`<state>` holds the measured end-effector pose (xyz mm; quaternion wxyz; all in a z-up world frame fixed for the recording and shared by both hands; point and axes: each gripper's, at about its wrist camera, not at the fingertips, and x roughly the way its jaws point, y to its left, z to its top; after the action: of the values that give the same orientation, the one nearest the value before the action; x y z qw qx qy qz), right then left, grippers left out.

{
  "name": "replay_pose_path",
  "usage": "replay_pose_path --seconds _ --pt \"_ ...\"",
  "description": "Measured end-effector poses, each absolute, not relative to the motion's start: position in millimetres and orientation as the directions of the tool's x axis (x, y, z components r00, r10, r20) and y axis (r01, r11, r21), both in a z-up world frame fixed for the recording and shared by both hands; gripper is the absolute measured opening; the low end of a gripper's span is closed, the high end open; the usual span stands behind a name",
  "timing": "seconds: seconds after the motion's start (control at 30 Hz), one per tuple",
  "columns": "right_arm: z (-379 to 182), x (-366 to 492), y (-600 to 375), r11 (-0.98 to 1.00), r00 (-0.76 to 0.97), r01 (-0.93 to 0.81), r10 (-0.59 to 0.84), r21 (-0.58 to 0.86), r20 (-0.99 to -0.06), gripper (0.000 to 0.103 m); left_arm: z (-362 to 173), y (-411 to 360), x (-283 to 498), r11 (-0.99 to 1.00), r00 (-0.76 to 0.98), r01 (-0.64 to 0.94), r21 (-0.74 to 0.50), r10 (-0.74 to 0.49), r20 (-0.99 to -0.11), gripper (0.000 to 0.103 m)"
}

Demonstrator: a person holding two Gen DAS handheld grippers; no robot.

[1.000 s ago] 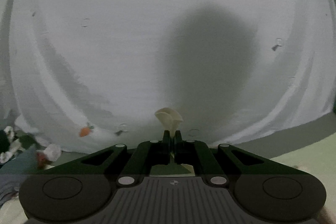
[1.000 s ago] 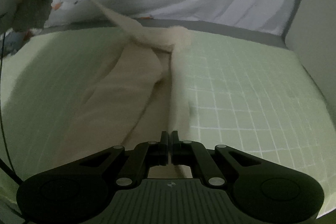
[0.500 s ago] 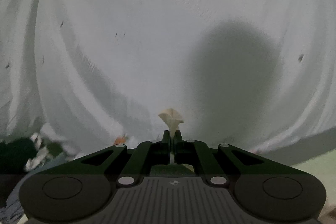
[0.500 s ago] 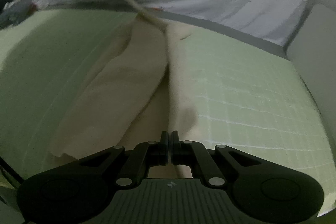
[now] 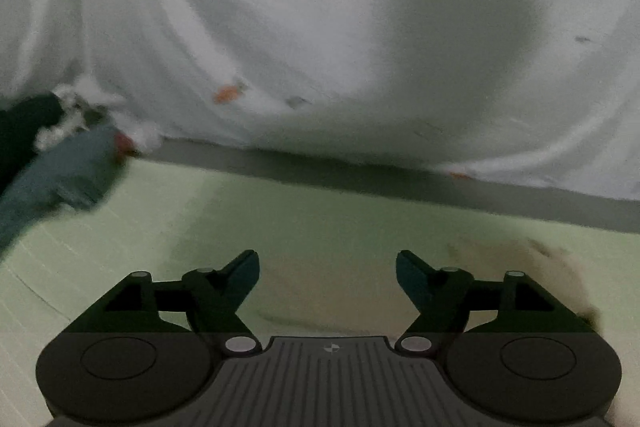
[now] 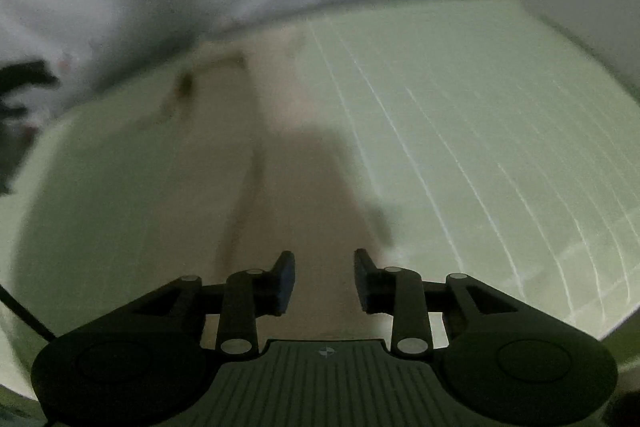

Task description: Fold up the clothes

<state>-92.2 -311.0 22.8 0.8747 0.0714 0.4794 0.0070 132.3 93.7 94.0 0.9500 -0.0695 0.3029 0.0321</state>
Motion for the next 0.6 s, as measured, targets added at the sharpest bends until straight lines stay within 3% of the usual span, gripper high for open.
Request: replay_pose_path --seconds 0.2,0.37,0.5,0.6 --pt "37.5 -53.6 -347.0 0.975 0.613 0.044 0.145 0.217 -0.777 0.049 78.9 11.1 104.1 0.967 0.744 0.112 -0.229 -0.234 -0.626 0.08" --pt "36.2 26.4 -389.8 0.946 0.64 0.035 0.227 0.323 -0.734 0.049 68.7 -72.0 96.8 0.93 0.673 0.248 -0.273 -0.368 -0.642 0.08" --pt "36.2 120.6 -412.9 0.925 0.651 -0.064 0.322 0.374 -0.687 0.05 70.8 -115.6 117.5 0.949 0.713 0.281 -0.143 -0.306 -0.631 0.081" --pt "26.1 179.0 -415.0 0.907 0.649 -0.129 0.383 0.401 -0.657 0.054 72.4 -125.7 154.1 0.979 0.776 0.205 -0.009 -0.169 -0.607 0.085"
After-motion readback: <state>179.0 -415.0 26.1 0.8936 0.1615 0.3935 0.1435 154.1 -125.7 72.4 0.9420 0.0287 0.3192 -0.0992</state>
